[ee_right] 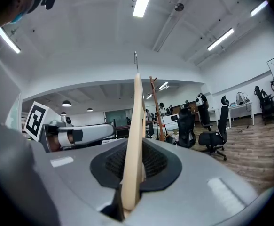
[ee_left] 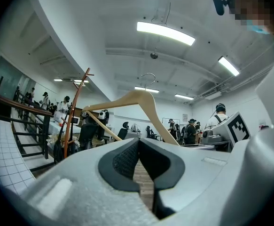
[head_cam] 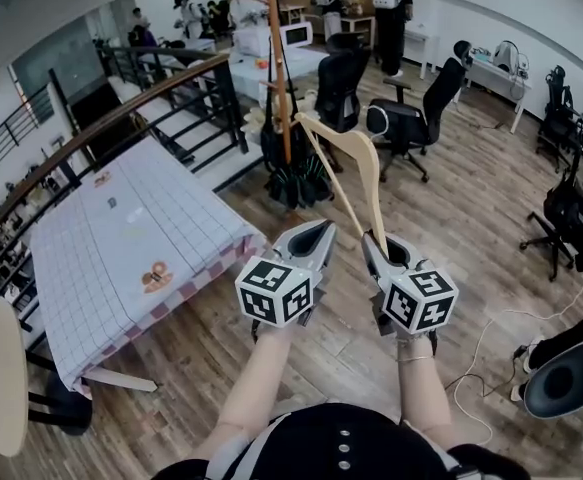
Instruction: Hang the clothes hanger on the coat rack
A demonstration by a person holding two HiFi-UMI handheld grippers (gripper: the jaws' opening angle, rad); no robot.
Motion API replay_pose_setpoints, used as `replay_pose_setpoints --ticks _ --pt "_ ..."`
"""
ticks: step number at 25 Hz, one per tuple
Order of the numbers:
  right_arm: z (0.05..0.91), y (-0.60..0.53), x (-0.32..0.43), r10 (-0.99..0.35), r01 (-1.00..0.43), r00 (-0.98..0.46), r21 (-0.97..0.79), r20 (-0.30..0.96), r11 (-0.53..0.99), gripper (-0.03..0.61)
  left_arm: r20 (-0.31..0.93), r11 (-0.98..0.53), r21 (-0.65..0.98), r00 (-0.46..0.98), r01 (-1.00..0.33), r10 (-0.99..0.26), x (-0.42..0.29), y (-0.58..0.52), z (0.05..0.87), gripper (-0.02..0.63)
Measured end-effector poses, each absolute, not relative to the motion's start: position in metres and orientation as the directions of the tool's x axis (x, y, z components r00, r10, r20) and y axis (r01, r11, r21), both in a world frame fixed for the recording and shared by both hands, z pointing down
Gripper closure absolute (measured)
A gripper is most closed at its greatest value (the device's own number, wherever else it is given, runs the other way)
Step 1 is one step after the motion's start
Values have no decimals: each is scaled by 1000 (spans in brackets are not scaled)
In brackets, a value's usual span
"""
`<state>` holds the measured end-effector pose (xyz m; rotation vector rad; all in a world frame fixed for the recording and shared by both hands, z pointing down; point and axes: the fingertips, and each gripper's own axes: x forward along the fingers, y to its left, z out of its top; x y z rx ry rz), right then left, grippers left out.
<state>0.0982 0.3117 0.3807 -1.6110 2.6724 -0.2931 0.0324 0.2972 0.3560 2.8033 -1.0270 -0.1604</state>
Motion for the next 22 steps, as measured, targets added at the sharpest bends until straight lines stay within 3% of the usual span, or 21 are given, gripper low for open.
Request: replay_pose_setpoints --ticks 9,22 --pt "385 316 131 -895 -887 -441 -189 70 422 538 17 -762 79 765 -643 -644 54 307 366 618" --pt "392 264 135 -892 -893 -443 -129 92 430 538 -41 -729 148 733 -668 -679 70 251 373 618"
